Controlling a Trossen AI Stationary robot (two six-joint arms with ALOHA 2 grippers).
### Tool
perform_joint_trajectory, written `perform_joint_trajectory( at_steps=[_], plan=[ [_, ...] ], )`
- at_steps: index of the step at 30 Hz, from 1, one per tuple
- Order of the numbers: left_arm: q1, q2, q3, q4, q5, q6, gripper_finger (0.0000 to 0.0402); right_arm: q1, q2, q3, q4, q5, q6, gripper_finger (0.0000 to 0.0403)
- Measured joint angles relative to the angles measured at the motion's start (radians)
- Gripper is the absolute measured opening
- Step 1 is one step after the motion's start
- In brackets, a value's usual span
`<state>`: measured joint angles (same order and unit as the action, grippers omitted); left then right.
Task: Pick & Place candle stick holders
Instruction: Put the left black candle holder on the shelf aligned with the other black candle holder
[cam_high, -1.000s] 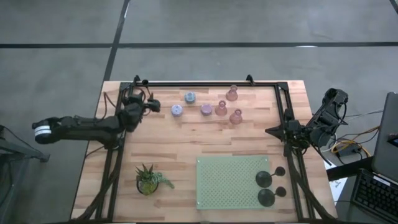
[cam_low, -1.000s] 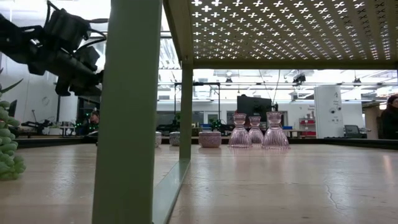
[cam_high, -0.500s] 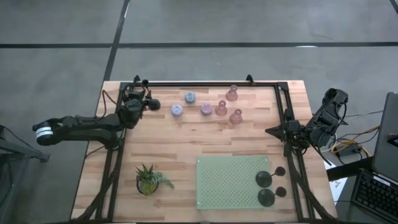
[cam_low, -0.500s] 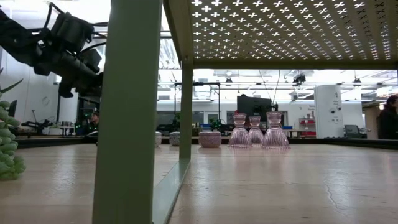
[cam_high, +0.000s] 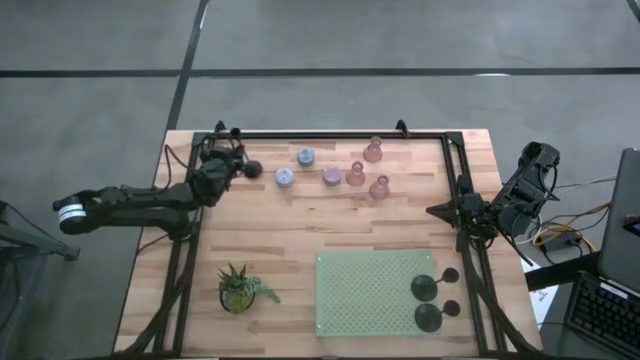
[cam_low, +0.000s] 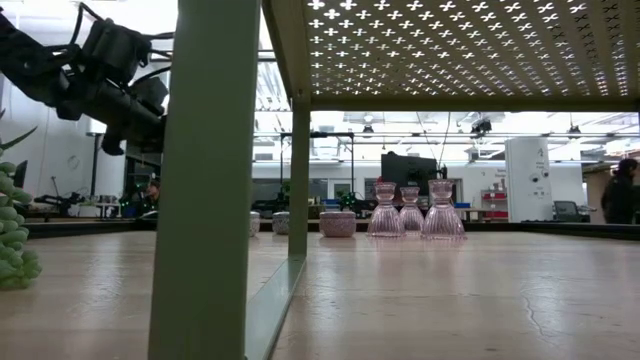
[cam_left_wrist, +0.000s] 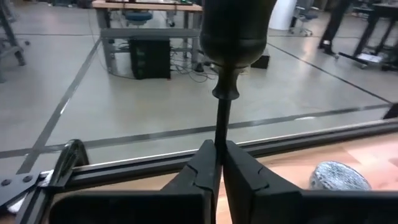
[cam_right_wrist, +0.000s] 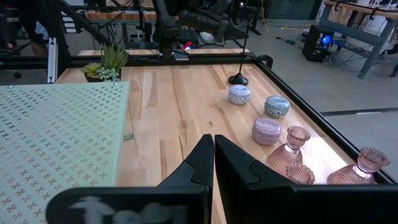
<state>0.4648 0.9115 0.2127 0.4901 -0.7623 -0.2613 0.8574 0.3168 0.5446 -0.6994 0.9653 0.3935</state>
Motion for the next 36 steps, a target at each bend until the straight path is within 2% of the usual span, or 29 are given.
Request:
perform_joint_trajectory(
  at_steps=[8,16,22,29,36],
  plan=[
    [-0.012,-0.029,0.016,0.010,0.150,0.024,0.0011,0.000,0.000,0.000,0.000,-0.002,0.000,0.0008],
    [-0.074,-0.058,0.095,0.012,0.310,0.023,0.0014,0.000,0.000,0.000,0.000,-0.005,0.000,0.0008],
    [-0.164,-0.056,0.191,-0.003,0.321,0.081,0.0014,0.000,0.000,0.000,0.000,-0.005,0.000,0.0008],
    [-0.299,-0.026,0.322,-0.004,0.405,0.101,0.0014,0.000,0.000,0.000,0.001,-0.005,0.000,0.0008],
    [-0.472,0.120,0.481,-0.010,0.405,0.132,0.0014,-0.001,0.000,-0.001,0.002,-0.005,0.000,0.0008]
  ],
)
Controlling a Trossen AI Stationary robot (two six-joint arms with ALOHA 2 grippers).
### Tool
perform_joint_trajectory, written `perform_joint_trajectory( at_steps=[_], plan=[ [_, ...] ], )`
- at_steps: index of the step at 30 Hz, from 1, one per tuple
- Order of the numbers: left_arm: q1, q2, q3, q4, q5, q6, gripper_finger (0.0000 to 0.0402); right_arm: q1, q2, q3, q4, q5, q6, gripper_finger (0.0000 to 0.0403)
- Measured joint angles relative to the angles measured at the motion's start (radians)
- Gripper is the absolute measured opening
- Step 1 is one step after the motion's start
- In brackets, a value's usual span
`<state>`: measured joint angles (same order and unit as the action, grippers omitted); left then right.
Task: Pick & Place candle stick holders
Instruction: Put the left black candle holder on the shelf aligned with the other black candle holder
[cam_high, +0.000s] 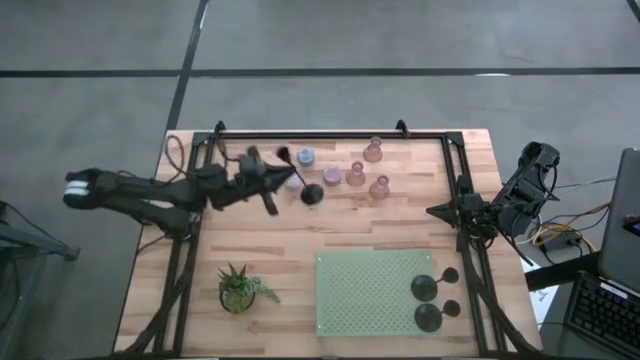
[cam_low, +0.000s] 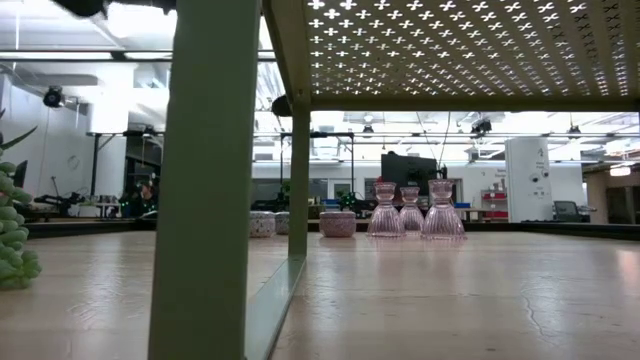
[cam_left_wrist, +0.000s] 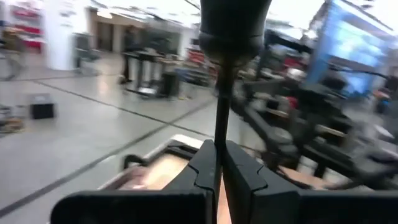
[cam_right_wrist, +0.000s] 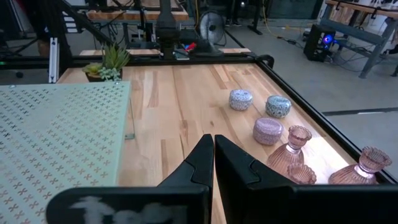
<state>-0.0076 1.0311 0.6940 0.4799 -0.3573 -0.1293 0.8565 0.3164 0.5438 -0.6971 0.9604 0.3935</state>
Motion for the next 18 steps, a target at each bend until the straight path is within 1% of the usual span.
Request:
perform_joint_trajectory(
  at_steps=[5,7,10,14,18],
  plan=[
    [-0.099,0.197,0.175,0.008,-0.001,0.064,0.0014,0.000,0.000,0.000,0.000,0.000,0.000,0.0008],
    [-0.120,0.275,0.247,0.000,0.000,0.088,0.0014,0.000,0.000,0.000,0.000,0.000,0.000,0.0008],
    [-0.125,0.380,0.356,0.000,0.008,0.072,0.0014,0.000,0.000,0.000,0.003,0.000,0.000,0.0008],
    [-0.123,0.512,0.485,-0.010,0.086,0.054,0.0014,0.001,0.000,0.000,0.010,0.000,0.000,0.0008],
    [-0.128,0.634,0.614,-0.022,0.135,0.041,0.0014,0.001,0.000,0.000,0.014,-0.020,0.000,0.0008]
  ],
)
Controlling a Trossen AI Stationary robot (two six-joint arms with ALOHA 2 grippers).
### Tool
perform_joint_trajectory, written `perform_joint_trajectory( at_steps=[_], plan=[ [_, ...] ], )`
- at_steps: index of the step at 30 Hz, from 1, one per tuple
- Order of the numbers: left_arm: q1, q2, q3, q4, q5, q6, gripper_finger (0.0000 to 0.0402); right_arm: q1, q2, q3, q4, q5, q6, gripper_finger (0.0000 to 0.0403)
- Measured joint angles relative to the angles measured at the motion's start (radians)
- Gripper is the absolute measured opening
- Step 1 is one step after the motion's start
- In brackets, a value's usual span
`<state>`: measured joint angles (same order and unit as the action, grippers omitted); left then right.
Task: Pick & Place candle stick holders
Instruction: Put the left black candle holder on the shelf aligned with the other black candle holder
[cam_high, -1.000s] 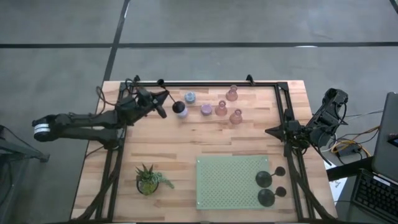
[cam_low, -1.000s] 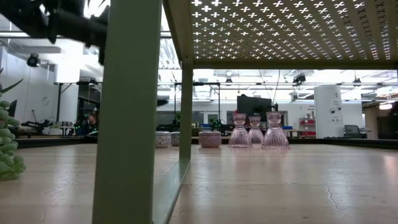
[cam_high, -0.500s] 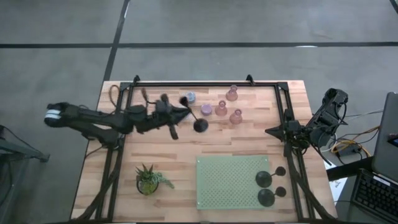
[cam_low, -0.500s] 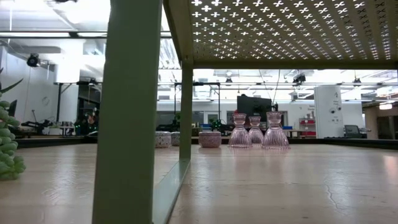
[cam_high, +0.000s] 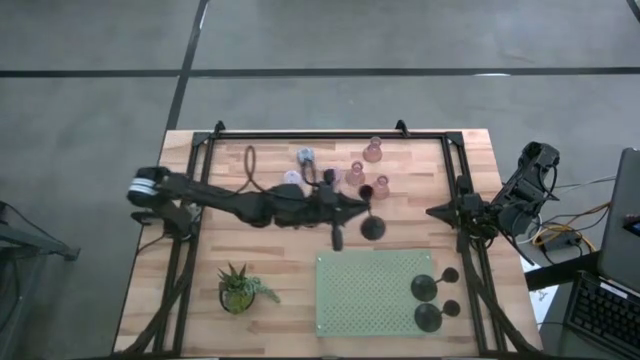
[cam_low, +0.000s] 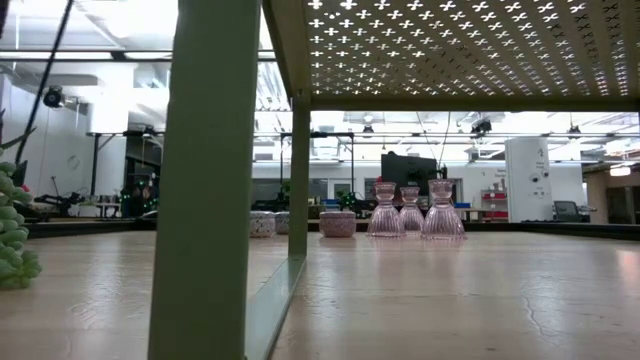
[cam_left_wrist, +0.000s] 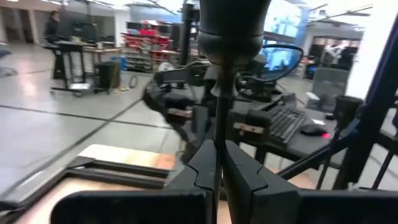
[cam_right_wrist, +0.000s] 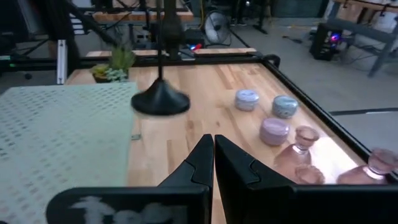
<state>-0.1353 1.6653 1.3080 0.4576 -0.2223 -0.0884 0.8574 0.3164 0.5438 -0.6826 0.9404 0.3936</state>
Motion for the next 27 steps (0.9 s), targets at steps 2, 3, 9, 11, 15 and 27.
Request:
perform_joint_trajectory(
  at_steps=[2,3,9,11,15,27],
  plan=[
    [0.000,0.057,0.068,-0.030,0.059,-0.008,0.0014,0.000,0.000,0.000,0.012,-0.009,0.000,0.0008],
    [-0.001,0.083,0.099,-0.042,0.083,-0.011,0.0014,0.000,0.000,0.000,0.015,-0.019,0.000,0.0008],
    [-0.021,0.211,0.269,-0.130,0.161,-0.017,0.0014,0.000,0.000,0.000,0.016,-0.035,0.000,0.0008],
    [-0.022,0.236,0.309,-0.146,0.180,-0.020,0.0014,0.000,0.000,0.000,0.015,-0.035,0.000,0.0008],
    [-0.028,0.270,0.334,-0.163,0.214,-0.024,0.0014,0.000,0.000,0.000,0.015,-0.035,0.000,0.0008],
    [-0.037,0.283,0.323,-0.159,0.326,0.007,0.0021,0.000,0.000,0.000,0.014,-0.033,0.000,0.0008]
  ],
)
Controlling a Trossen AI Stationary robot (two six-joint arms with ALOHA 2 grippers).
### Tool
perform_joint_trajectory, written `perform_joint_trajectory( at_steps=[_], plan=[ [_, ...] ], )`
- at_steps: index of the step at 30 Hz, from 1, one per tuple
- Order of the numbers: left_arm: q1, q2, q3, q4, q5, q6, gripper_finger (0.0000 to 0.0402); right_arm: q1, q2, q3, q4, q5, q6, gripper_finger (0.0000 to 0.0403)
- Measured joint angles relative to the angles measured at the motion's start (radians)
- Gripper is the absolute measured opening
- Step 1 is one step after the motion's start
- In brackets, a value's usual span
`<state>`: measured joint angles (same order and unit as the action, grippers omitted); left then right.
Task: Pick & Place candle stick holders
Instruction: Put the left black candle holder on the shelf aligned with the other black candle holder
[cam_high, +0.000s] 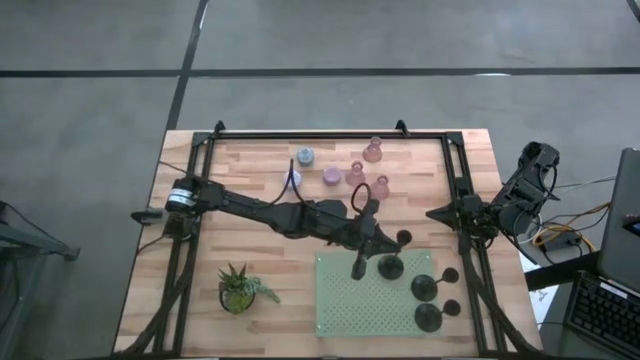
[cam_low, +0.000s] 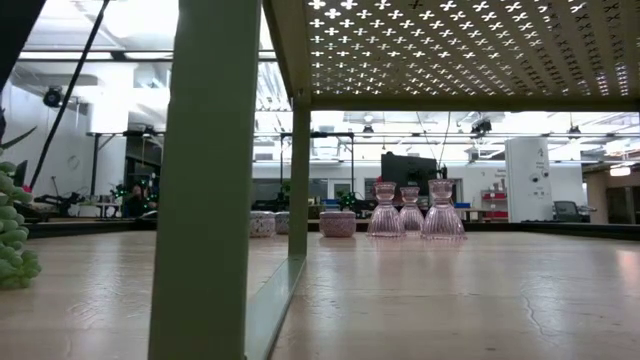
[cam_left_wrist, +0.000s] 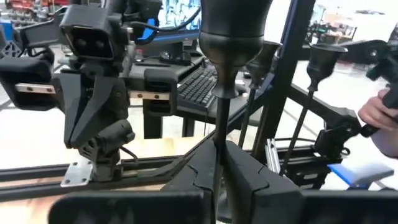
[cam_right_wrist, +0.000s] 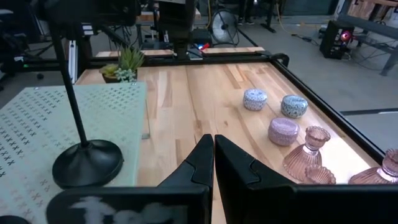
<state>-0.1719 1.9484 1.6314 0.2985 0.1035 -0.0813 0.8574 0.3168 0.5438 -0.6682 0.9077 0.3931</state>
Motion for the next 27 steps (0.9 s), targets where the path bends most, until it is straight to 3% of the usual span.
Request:
perform_joint_trajectory(
  at_steps=[27],
  plan=[
    [0.000,0.035,-0.001,0.074,-0.042,0.056,0.0029,0.000,0.000,-0.004,-0.001,0.003,-0.003,0.0008]
  ],
)
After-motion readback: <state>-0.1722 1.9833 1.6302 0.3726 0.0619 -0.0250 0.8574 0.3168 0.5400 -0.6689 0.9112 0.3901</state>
